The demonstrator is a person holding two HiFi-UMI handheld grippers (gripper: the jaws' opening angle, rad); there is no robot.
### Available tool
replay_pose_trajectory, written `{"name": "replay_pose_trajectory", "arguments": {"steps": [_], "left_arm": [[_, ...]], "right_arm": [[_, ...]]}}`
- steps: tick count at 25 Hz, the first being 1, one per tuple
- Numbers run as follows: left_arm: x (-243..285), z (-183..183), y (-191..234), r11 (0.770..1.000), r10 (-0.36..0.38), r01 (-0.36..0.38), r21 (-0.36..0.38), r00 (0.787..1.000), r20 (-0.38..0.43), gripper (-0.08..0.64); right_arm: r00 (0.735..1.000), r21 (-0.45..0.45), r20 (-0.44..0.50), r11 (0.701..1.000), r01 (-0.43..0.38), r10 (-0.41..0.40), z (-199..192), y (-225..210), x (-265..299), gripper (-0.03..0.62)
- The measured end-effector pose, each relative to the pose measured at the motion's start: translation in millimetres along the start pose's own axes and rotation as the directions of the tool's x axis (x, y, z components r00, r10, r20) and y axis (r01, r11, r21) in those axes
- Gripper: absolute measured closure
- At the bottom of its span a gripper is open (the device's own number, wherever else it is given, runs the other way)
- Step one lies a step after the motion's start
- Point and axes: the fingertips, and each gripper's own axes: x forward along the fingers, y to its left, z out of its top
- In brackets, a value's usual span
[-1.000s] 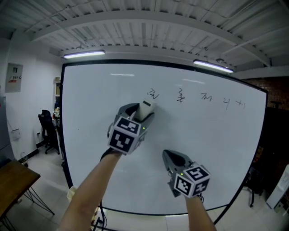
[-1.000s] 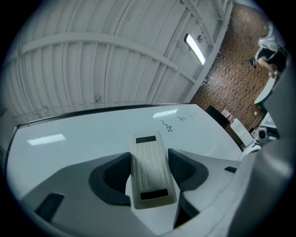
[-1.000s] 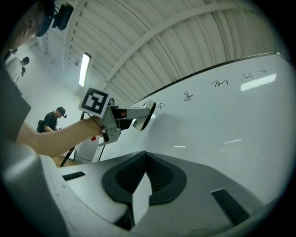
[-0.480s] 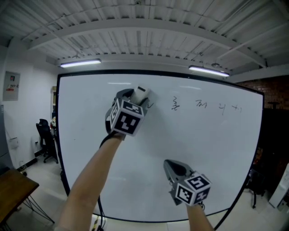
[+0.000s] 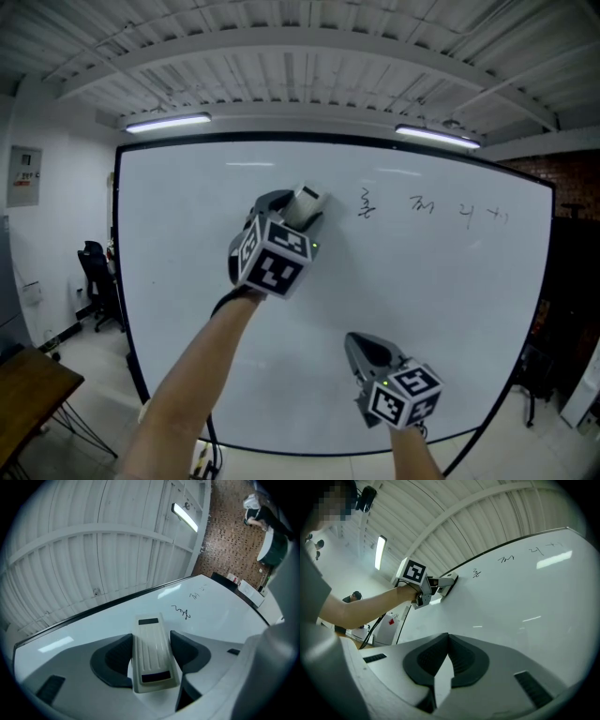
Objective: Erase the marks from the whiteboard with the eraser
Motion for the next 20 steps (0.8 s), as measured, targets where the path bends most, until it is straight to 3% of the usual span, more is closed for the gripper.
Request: {"name": "replay_pose_trajectory", "arguments": {"steps": [5, 10, 15, 20], "left_arm": [[-0.8, -7.8, -42.8, 0.996, -0.093, 0.093, -0.005, 0.995, -0.022, 0.301], [0.7, -10.9, -43.0, 0.995, -0.094, 0.095, 0.008, 0.994, -0.048, 0.301], [2.0, -8.0, -26.1, 0.997, -0.064, 0.062, -0.039, 0.997, -0.036, 0.301], [-2.2, -3.1, 24.4, 0.995, 0.028, -0.029, -0.094, 0.999, -0.018, 0.301]], "right_arm": [[1.000, 0.019, -0.002, 1.000, -0.004, 0.004, -6.4, 3.0, -0.2, 0.597], [1.000, 0.024, -0.011, 1.000, -0.014, 0.014, -12.3, 7.3, 1.1, 0.597], [1.000, 0.029, -0.009, 1.000, 0.001, -0.001, -13.5, 1.9, -4.7, 0.597], [1.000, 0.038, -0.007, 0.999, 0.019, -0.019, -15.3, -2.7, -8.9, 0.597]]}}
